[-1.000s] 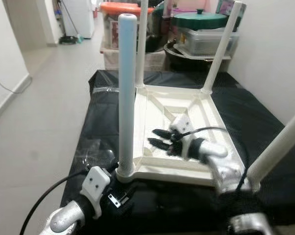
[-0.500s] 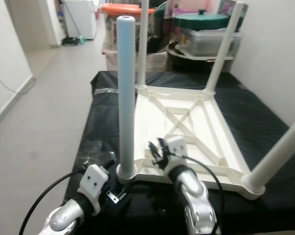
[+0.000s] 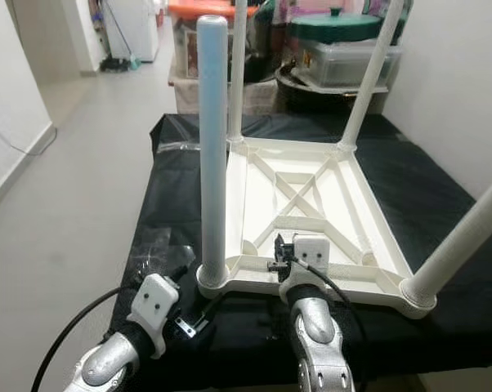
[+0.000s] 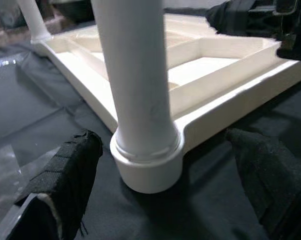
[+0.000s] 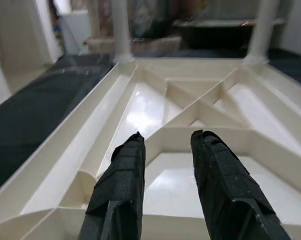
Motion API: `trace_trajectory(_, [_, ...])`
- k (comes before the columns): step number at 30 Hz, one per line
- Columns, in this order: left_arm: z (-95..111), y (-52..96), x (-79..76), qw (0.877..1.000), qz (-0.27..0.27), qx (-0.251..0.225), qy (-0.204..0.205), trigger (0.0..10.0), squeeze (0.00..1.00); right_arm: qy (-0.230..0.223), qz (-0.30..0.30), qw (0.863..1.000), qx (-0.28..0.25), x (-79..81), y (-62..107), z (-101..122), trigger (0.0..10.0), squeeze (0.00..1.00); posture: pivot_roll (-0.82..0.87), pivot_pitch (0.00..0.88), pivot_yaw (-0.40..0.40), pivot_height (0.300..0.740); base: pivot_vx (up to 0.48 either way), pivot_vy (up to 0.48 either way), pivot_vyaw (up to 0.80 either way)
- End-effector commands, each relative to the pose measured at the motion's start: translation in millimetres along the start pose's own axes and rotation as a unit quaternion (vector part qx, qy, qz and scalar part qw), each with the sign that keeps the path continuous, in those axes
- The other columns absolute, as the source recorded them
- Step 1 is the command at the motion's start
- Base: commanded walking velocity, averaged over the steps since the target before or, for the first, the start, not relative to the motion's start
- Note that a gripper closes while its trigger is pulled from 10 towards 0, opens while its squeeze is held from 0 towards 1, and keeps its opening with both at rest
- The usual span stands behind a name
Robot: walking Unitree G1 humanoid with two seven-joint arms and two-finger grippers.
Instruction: Building children table
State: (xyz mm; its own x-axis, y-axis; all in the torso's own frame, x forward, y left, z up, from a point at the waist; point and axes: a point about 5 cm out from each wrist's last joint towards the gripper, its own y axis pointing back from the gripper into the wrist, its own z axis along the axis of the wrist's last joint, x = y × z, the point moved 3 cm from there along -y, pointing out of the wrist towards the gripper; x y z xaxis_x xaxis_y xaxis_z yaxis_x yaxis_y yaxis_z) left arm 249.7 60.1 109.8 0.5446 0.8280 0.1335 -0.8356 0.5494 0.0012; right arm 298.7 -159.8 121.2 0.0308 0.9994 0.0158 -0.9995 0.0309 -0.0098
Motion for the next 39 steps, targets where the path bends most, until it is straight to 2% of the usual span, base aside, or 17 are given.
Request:
trace_trajectory(1, [-2, 0.8, -0.2, 1.000, 0.000, 0.002, -0.004, 10.0, 0.00, 0.002, -0.001, 1.000, -0.002, 2.2, 2.8, -1, 10.0, 0.00, 0.08, 0.000, -0.035, 0.740, 0.000, 0.000, 0.00])
trace_trajectory(15, [-4, 0.8, 1.9, 1.000, 0.006, 0.007, -0.004, 10.0, 0.00, 0.001, -0.008, 0.999, 0.032, 8.1, 8.2, -13, 10.0, 0.00, 0.08, 0.000, -0.031, 0.740, 0.000, 0.000, 0.00])
trace_trajectory(19, [-4, 0.8, 2.3, 1.000, 0.007, 0.008, -0.002, 10.0, 0.00, 0.001, -0.008, 0.999, 0.033, 8.4, 8.2, -13, 10.0, 0.00, 0.08, 0.000, -0.033, 0.740, 0.000, 0.000, 0.00])
trace_trajectory(25, [-5, 0.2, 2.6, 1.000, 0.008, 0.011, -0.002, 10.0, 0.00, 0.005, -0.006, 0.999, 0.032, 9.5, 8.0, -12, 10.0, 0.00, 0.08, 0.000, -0.032, 0.740, -0.322, 0.000, 0.00])
trace_trajectory(39, [-5, -1.3, 4.4, 1.000, 0.012, 0.010, -0.002, 10.0, 0.00, 0.019, 0.003, 0.999, 0.029, 13.9, 7.5, -11, 10.0, 0.00, 0.08, 0.000, -0.034, 0.740, 0.000, 0.000, 0.00])
